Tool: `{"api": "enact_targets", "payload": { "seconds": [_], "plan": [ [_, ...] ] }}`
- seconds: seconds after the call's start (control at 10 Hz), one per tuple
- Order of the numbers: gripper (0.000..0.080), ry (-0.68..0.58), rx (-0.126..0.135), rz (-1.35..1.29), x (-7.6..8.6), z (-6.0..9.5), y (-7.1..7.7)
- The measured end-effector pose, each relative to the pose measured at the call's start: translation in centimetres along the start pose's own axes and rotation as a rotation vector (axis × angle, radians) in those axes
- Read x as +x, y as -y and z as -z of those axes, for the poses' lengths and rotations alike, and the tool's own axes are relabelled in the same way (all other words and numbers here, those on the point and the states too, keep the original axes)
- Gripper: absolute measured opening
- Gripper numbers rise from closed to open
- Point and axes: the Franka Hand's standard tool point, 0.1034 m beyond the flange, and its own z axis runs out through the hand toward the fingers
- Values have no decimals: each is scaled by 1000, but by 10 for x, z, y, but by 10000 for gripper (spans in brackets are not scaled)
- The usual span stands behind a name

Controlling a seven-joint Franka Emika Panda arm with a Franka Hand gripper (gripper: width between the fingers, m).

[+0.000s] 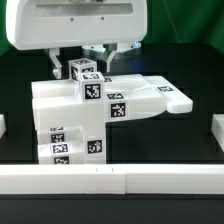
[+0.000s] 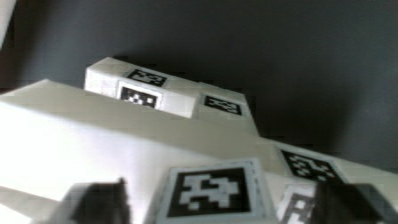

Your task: Assemble chair

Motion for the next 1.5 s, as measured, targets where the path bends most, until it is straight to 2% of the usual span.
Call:
{"api": "enact_targets", "payload": {
  "seconds": [0.1,0.2,0.3,0.5,1.5],
  "plan": [
    [392,0,0,0,0,0,0],
    [392,-1,0,-10,0,0,0],
    [284,-1,0,-26,0,0,0],
    [284,-1,1,-72,0,0,0],
    [284,-3,26,-921,4,0,6]
  ]
}}
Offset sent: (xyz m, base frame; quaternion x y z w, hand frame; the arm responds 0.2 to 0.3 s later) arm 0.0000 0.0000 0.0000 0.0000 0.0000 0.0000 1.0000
